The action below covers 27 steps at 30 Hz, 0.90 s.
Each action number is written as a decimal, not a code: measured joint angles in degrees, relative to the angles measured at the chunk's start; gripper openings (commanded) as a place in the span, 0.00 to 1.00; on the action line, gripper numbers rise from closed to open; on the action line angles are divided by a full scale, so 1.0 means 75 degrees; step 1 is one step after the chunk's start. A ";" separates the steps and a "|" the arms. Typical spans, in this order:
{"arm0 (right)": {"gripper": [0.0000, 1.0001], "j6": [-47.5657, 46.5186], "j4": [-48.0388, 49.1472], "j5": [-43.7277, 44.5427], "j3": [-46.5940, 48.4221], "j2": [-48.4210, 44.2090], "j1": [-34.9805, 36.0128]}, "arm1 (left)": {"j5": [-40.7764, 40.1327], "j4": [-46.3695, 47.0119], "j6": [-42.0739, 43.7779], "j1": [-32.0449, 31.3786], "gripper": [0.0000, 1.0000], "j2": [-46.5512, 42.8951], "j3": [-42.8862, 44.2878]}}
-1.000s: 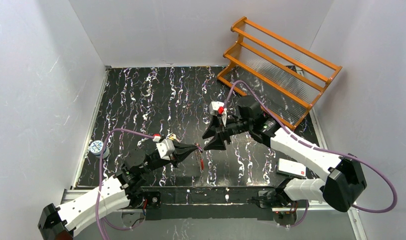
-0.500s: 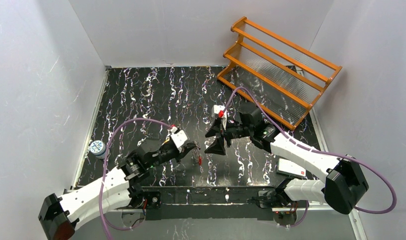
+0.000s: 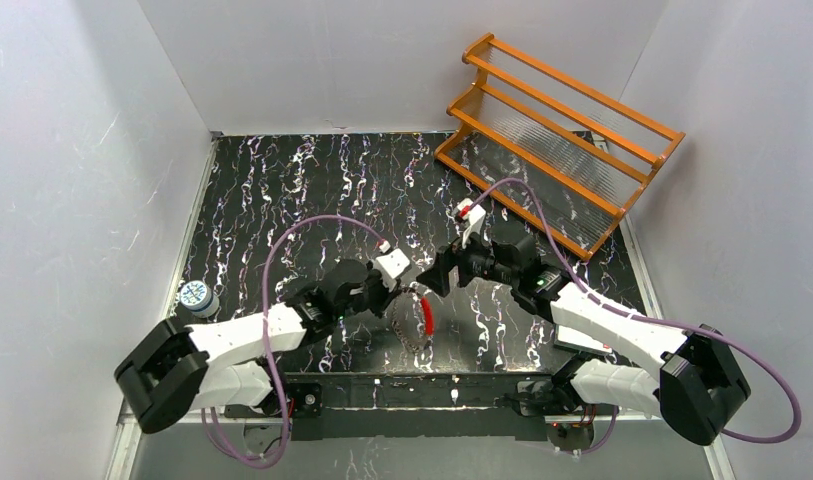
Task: Put the keys on the keyring
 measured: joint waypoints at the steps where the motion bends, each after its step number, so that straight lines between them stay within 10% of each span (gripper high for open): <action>1: 0.99 0.0125 -0.0023 0.0207 -0.0003 0.0000 -0.0009 | -0.0038 0.0082 -0.0050 0.0000 0.12 0.0230 0.0093; 12: 0.99 0.1311 -0.0711 0.1384 -0.0038 0.0085 -0.0184 | -0.1113 0.0379 -0.0825 0.0000 0.66 0.1139 0.0985; 27: 0.86 0.1594 -0.1457 -0.0338 0.0670 0.2521 -0.0350 | -0.3130 -0.1574 -0.3287 0.0009 0.85 -0.0420 0.0545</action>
